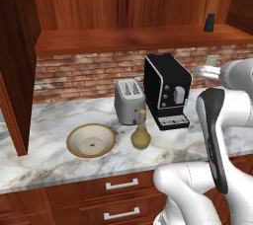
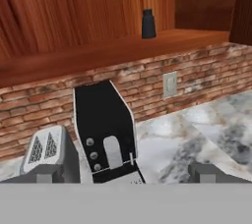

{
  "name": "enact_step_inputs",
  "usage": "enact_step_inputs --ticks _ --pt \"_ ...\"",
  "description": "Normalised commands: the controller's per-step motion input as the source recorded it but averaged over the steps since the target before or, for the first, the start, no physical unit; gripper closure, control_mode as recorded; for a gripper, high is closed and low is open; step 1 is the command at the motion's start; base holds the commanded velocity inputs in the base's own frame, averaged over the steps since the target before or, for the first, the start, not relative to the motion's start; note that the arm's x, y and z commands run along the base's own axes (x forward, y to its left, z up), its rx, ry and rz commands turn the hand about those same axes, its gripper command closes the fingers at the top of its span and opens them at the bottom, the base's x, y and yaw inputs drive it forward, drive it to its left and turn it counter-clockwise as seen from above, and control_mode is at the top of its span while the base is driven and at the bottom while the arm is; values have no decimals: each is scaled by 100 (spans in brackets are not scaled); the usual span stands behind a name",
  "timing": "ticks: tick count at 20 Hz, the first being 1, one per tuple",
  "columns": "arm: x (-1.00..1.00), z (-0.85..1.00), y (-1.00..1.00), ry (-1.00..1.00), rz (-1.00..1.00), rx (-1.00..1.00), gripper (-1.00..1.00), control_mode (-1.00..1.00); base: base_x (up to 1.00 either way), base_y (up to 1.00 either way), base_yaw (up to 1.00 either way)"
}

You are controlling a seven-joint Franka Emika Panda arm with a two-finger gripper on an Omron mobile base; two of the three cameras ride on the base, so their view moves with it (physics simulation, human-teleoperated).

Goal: Retrieve the bottle and the shaker from the cabinet and place them next to the mixing bowl on the counter. Then add garlic from the fridge to the mixing bowl.

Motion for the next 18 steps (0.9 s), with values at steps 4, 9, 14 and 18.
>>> enact_step_inputs --ticks 4,9,14,18 --pt "-6 0 0 -21 -4 -2 -100 -100 0 0 0" --pt "-11 4 -9 -14 -1 0 -100 -100 0 0 0" --pt "-2 35 -12 -2 0 0 -100 -100 0 0 0" --pt "-9 50 -16 0 -1 0 -100 -100 0 0 0"
